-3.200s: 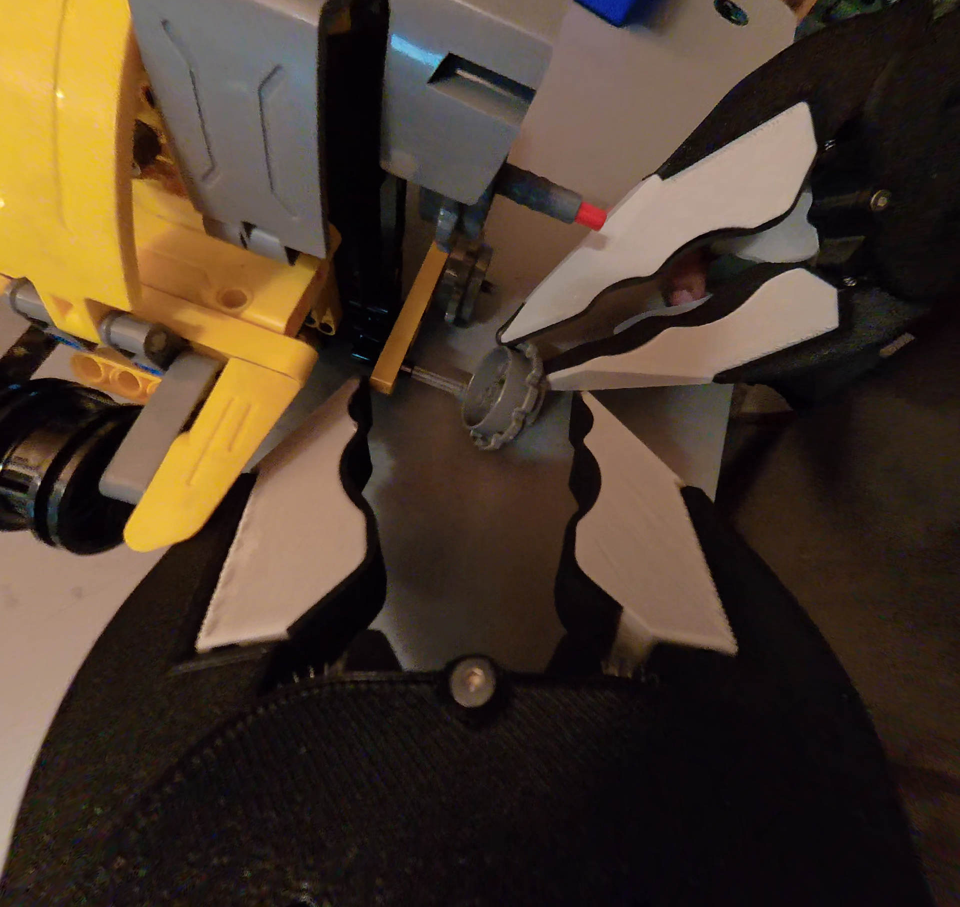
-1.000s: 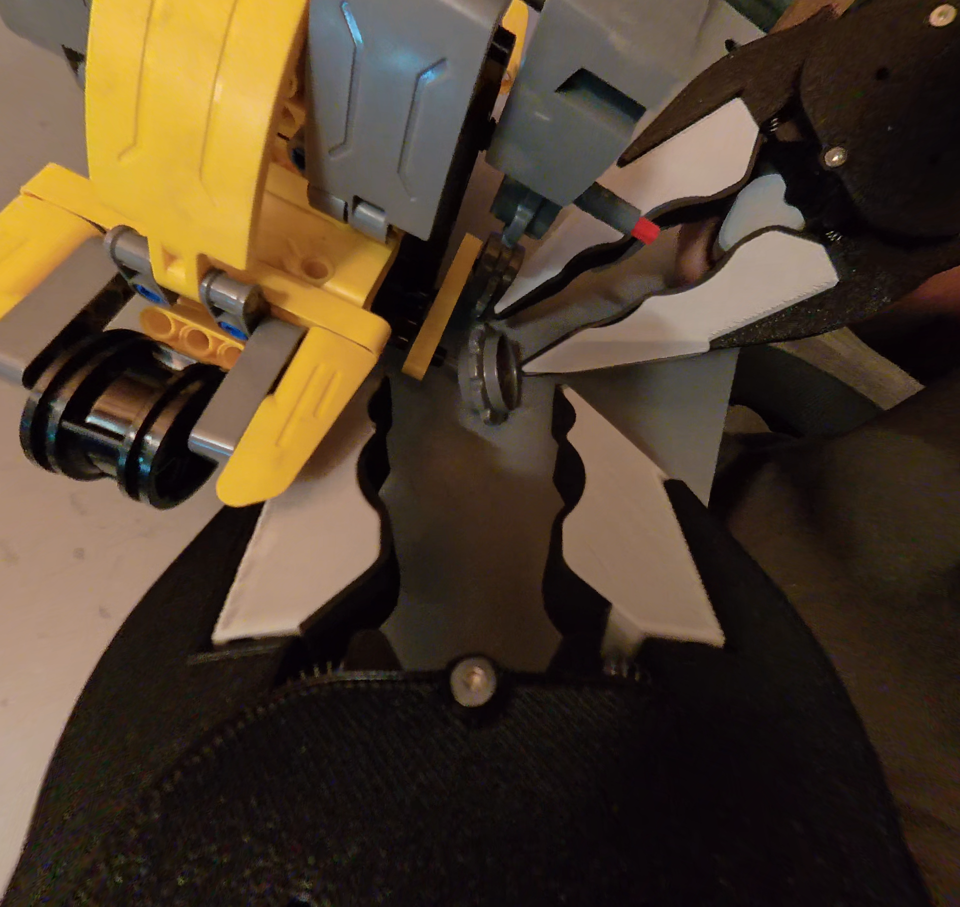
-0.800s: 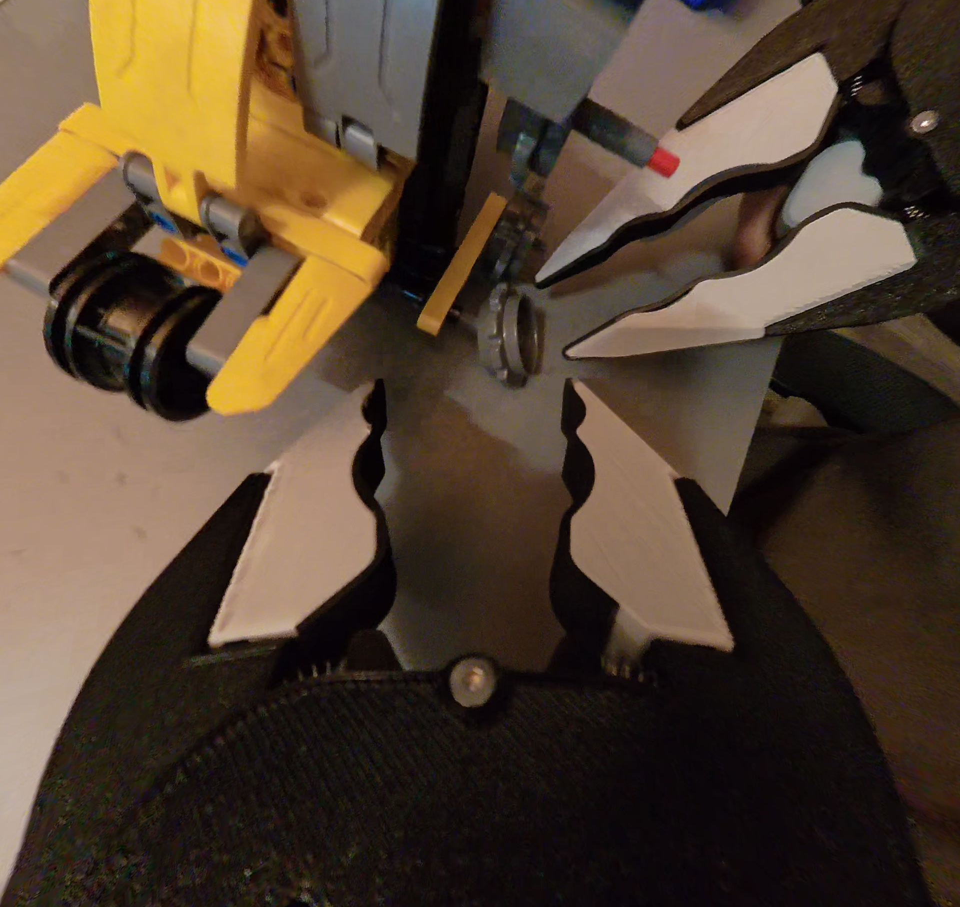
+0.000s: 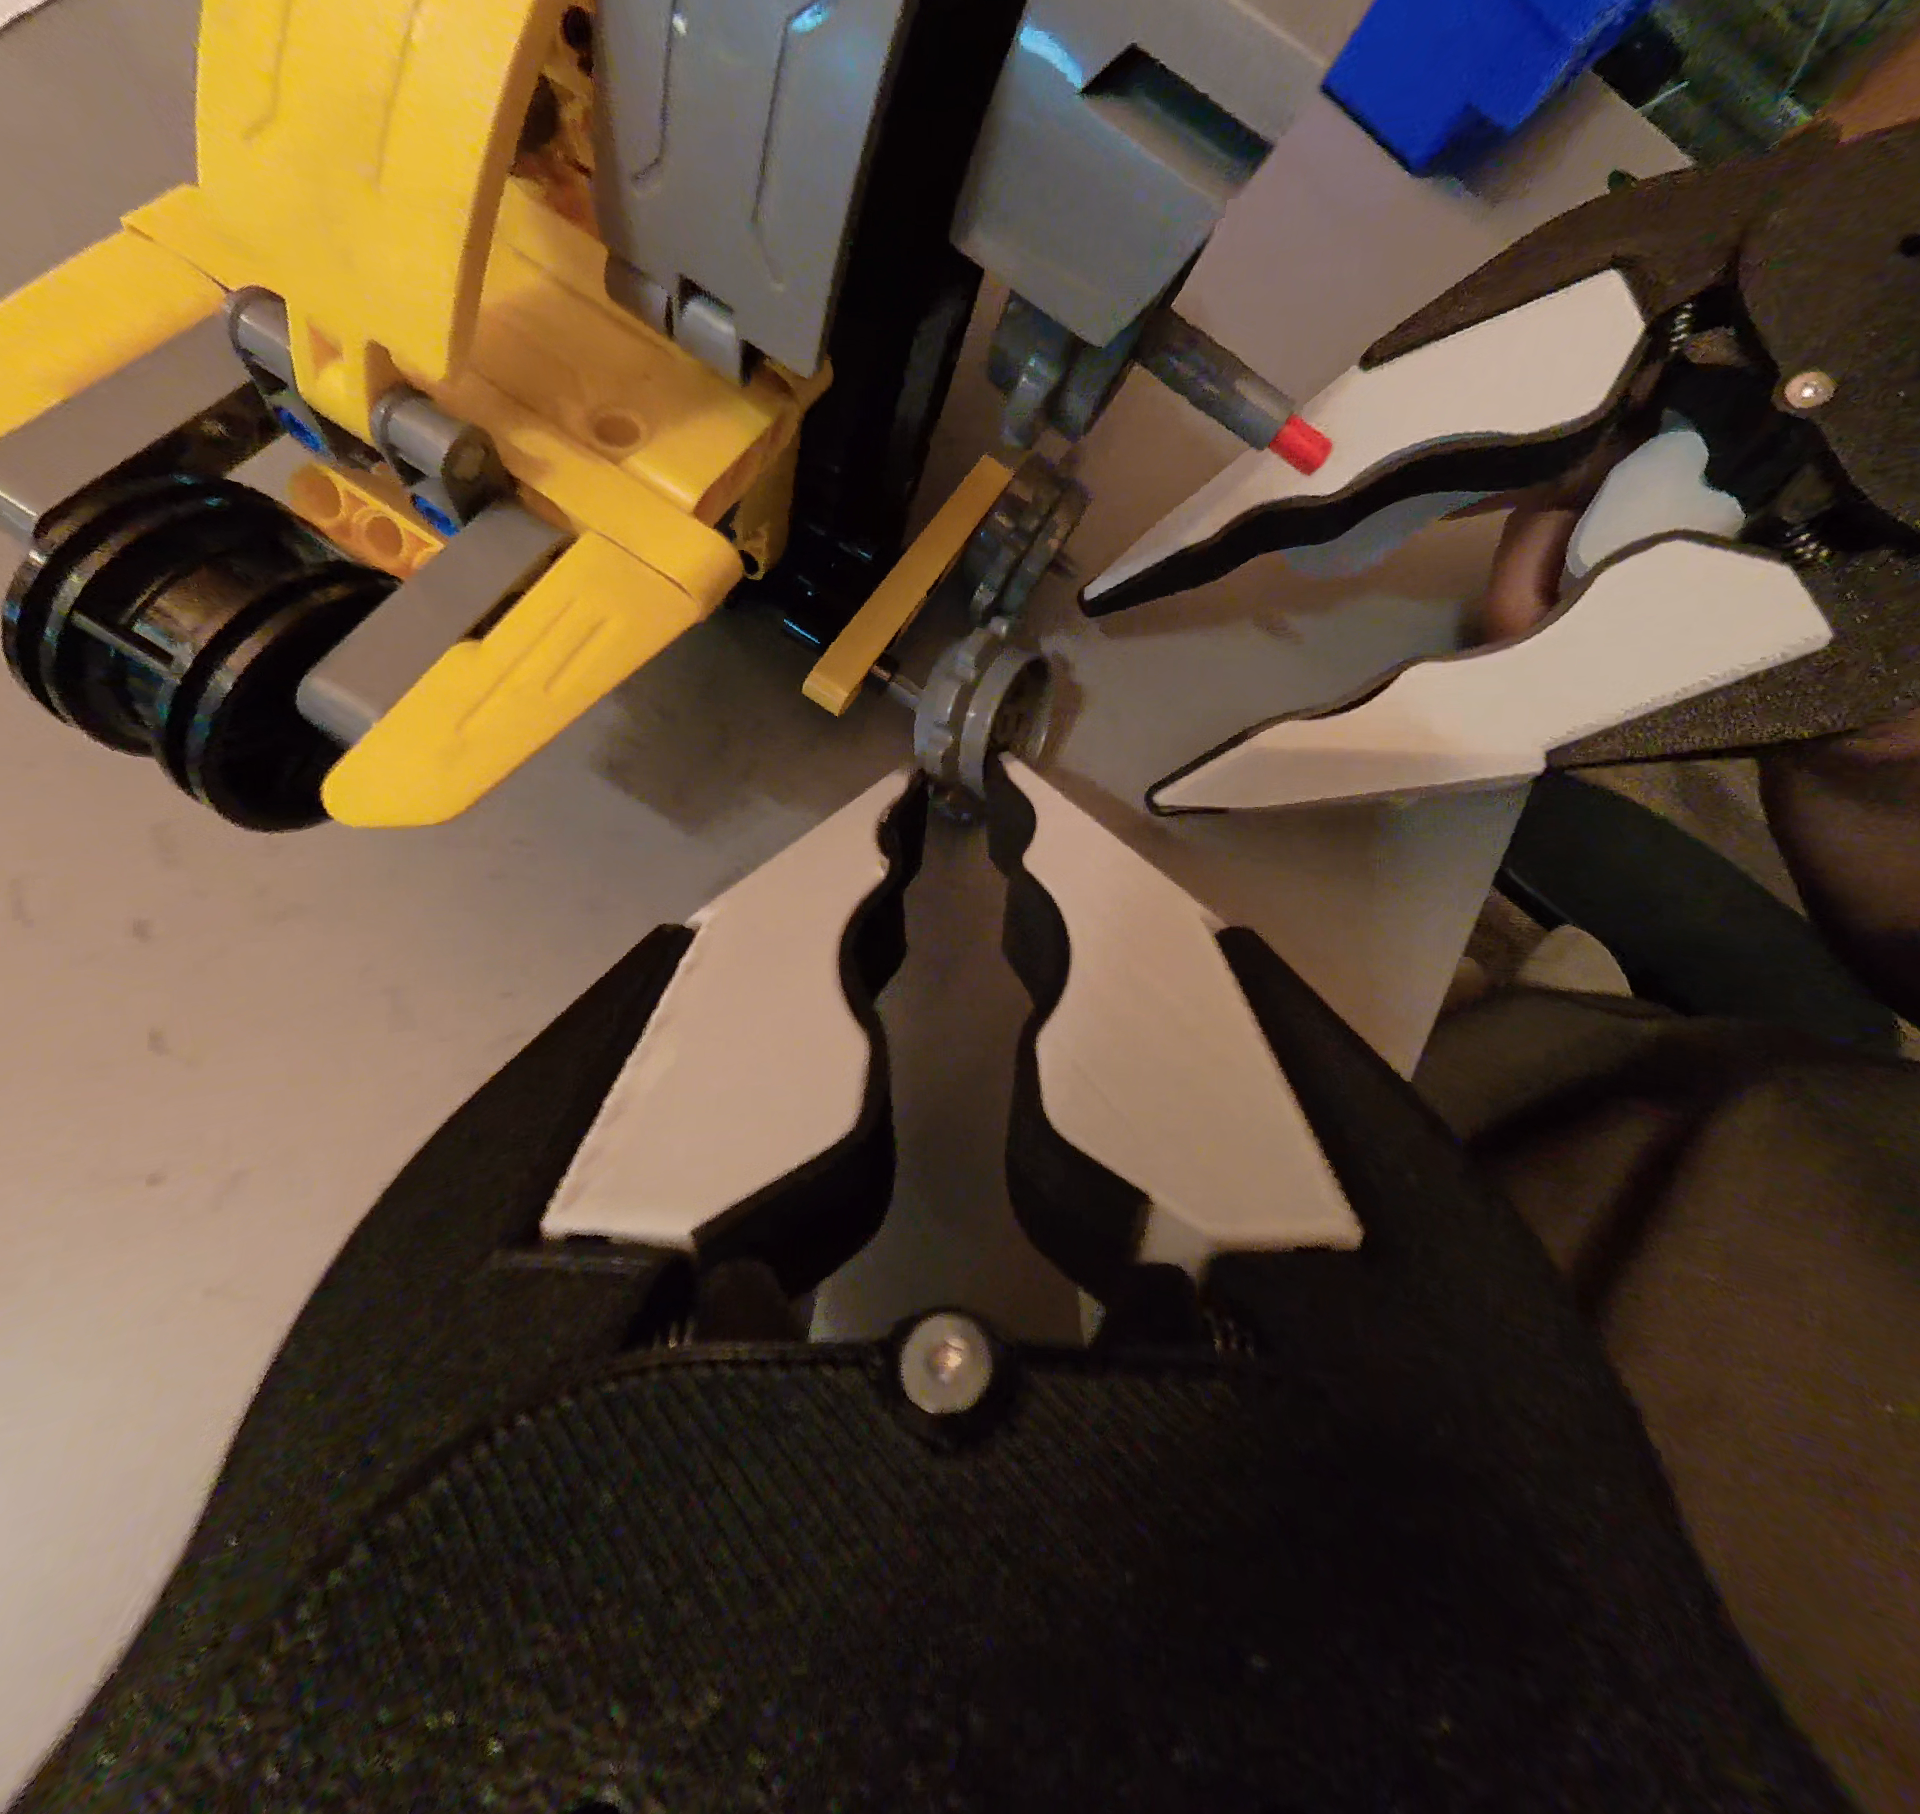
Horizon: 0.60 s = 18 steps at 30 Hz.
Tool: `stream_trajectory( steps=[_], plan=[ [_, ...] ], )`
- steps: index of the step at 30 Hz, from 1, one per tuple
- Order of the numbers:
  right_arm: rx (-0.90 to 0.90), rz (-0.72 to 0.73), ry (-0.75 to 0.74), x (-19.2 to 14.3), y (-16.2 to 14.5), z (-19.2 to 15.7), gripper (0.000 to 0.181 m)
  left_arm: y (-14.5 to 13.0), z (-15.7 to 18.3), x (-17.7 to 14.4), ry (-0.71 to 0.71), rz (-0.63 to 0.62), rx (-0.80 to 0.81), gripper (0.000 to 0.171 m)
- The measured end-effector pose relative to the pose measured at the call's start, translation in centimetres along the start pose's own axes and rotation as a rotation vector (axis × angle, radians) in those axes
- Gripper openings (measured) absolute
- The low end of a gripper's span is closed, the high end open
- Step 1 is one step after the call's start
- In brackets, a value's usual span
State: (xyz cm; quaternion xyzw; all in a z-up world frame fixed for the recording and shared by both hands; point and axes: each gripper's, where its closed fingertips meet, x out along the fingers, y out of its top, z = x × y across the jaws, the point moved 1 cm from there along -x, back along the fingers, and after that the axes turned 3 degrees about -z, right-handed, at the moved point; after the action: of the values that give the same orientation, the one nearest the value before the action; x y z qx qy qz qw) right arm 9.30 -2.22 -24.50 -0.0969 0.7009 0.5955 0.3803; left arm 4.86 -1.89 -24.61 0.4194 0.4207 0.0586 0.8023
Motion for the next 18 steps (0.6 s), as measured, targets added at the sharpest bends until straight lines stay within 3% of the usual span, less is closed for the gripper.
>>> stream_trajectory(
  steps=[7,18],
  plan=[
    [0.088,0.013,0.067,-0.13,0.09,0.35,0.043,-0.08,0.03,-0.33,-0.034,0.004,-0.015,0.009],
    [0.069,0.018,0.049,-0.21,0.13,0.33,0.042,-0.05,0.16,-0.72,0.017,0.004,0.068,0.009]
  ],
)
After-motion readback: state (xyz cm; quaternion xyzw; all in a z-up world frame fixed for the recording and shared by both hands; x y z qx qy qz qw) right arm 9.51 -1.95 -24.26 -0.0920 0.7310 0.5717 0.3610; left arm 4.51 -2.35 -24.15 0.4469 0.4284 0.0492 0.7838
